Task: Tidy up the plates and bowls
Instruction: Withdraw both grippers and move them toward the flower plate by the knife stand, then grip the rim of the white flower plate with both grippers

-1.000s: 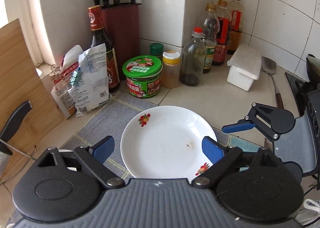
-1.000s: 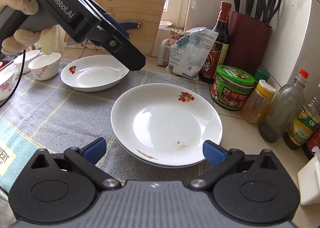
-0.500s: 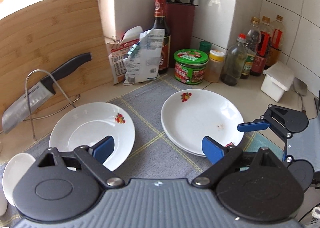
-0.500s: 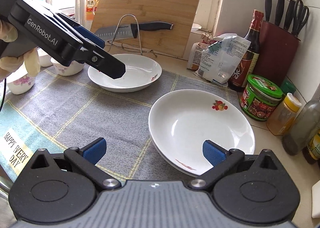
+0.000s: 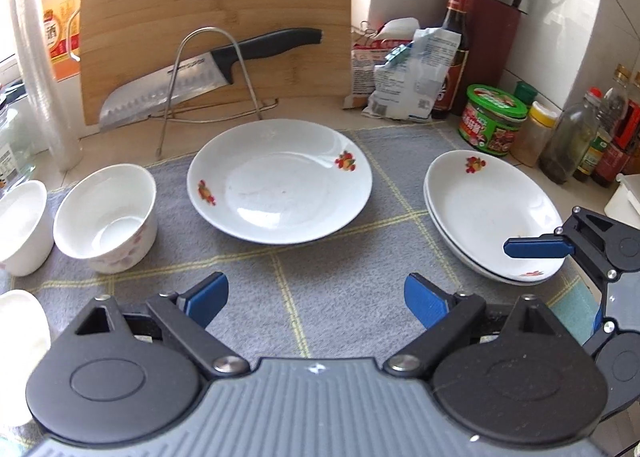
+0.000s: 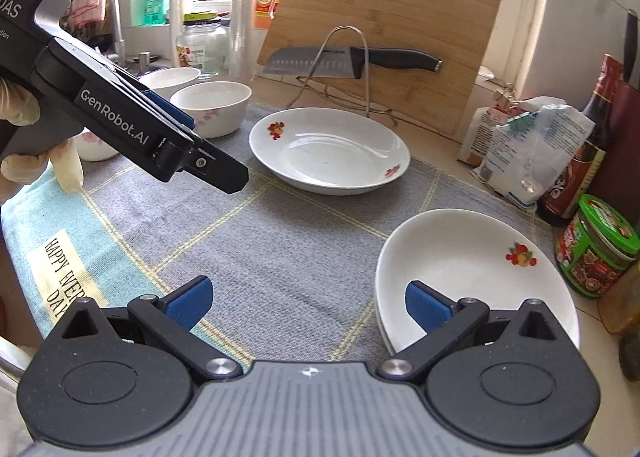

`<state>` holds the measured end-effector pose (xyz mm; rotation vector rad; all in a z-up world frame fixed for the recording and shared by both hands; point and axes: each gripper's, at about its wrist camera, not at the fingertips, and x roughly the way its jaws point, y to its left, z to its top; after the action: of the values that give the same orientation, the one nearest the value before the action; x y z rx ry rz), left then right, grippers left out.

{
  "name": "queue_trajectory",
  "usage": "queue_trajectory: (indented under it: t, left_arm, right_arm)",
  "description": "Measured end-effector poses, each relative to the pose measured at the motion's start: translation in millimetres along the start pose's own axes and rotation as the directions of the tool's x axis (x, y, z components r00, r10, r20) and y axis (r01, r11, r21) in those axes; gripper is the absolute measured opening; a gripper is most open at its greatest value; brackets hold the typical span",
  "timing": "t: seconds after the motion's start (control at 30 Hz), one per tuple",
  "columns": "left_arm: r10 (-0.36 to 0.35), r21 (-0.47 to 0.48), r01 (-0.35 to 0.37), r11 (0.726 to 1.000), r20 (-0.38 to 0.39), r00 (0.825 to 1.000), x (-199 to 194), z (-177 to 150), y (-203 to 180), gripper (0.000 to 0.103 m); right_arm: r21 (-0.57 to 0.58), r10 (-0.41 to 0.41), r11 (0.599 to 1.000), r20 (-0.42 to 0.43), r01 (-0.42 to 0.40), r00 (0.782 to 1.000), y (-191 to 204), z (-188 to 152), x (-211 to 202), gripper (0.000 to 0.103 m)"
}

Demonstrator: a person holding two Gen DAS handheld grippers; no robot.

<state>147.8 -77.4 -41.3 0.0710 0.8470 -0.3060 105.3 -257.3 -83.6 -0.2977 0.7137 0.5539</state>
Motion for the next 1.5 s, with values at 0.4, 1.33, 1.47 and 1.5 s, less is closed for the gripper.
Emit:
queue_trajectory:
  t: [0.4,1.33,1.47,1.5]
  left_arm:
    - [0.023,0.032,-0.023,0.999,-0.001,1.000,19,-3,29,0.095]
    - [-0.022,0.123,0.022,0.992,-0.001,1.000,94,10,31,0.101]
    - [-0.031,0.131,0.029,0.991,0.010,0.999,98,12,32,0.102]
    - [-0.033,0.133,0.031,0.991,0.015,0.999,98,12,32,0.102]
  right_arm:
    - [-0.011,-0.020,1.000,-0.020,0.020,1.000,0,26,18,0.103]
    - [0.007,0.097,0.995,-0.152,-0.098,0.984,-78,97,108,0.103]
    - [0.022,0.140,0.990,-0.195,-0.139,0.971,-92,105,130,0.103]
    - [0.024,0.154,0.988,-0.206,-0.152,0.966,-95,106,135,0.103]
